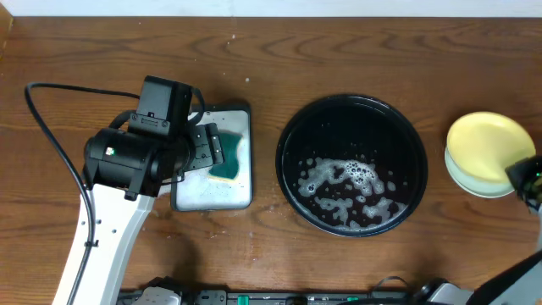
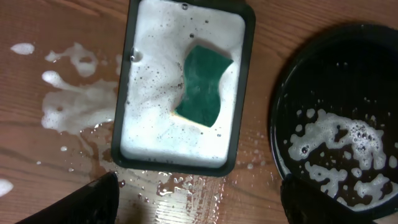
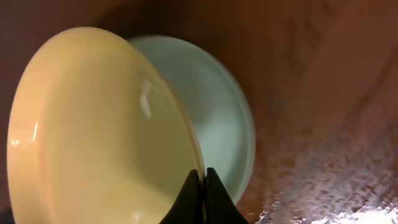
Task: Clean dirty plates on tray and stack at the side
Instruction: 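Carry the yellow plate right and set it on the pale green stack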
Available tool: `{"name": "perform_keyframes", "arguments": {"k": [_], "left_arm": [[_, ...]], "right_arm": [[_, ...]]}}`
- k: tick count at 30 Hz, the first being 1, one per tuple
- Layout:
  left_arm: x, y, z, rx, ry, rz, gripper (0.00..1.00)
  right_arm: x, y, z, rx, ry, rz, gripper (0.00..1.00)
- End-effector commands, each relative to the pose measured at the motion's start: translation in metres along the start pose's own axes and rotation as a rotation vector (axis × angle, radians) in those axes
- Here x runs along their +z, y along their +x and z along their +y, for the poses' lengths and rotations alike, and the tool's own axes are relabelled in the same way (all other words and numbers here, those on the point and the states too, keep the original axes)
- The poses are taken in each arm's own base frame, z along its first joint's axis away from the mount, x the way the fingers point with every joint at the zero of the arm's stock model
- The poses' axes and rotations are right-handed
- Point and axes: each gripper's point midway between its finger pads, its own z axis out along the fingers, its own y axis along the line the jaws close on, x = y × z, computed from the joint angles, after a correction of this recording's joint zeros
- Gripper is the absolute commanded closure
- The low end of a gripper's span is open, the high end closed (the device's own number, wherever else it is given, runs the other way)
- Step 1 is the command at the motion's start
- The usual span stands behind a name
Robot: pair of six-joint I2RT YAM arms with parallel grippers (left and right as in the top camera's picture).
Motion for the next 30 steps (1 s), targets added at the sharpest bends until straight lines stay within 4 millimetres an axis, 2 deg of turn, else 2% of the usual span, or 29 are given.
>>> {"name": "perform_keyframes", "arguments": {"k": [1, 2, 3, 4, 7, 10, 13, 14, 15, 17, 21, 22, 26, 30], "left_arm": [[-0.001, 0.000, 0.001, 0.009, -0.002, -0.003, 0.17], [-0.001, 0.000, 0.001, 0.009, -0.003, -0.003, 0.17], [-0.001, 0.000, 0.001, 0.009, -0.002, -0.003, 0.17], [-0.001, 0.000, 0.001, 0.009, -0.003, -0.003, 0.17], [-0.001, 0.000, 0.001, 0.009, -0.002, -0.003, 0.17], [-0.001, 0.000, 0.001, 0.009, -0.002, -0.003, 0.17], [-0.001, 0.000, 0.001, 0.009, -0.003, -0.003, 0.17], [-0.001, 0.000, 0.001, 0.009, -0.002, -0.003, 0.17], [-0.001, 0.000, 0.001, 0.009, -0.002, -0.003, 0.17], [-0.001, 0.000, 0.001, 0.009, -0.002, -0.003, 0.17], [-0.001, 0.000, 0.001, 0.009, -0.002, -0.003, 0.17], [-0.001, 0.000, 0.001, 0.009, -0.003, -0.003, 0.17], [-0.001, 0.000, 0.001, 0.009, -0.002, -0.003, 0.17], [-0.001, 0.000, 0.001, 0.009, -0.002, -0.003, 0.17]], "right_arm": [[0.014, -0.001, -0.013, 0.046, 0.021, 0.037, 0.96], [0.016, 0.000, -0.009, 0.034, -0.008, 0.052, 0.70], [0.016, 0.001, 0.000, 0.008, -0.065, 0.065, 0.53], [0.012, 0.002, 0.015, -0.008, -0.143, 0.076, 0.46], [-0.017, 0.000, 0.067, -0.064, -0.394, 0.073, 0.42], [-0.064, 0.007, 0.113, -0.175, -0.562, 0.039, 0.41], [-0.123, 0.037, 0.158, -0.369, -0.750, 0.007, 0.41], [-0.153, 0.060, 0.175, -0.474, -0.836, 0.001, 0.41], [-0.170, 0.076, 0.183, -0.536, -0.883, 0.002, 0.41], [-0.205, 0.114, 0.191, -0.661, -0.970, 0.021, 0.41], [-0.267, 0.179, 0.192, -0.844, -1.123, 0.050, 0.36], [-0.282, 0.191, 0.191, -0.882, -1.165, 0.046, 0.01], [-0.325, 0.224, 0.179, -0.991, -1.297, 0.028, 0.01], [-0.349, 0.237, 0.167, -1.037, -1.370, 0.009, 0.01]]}}
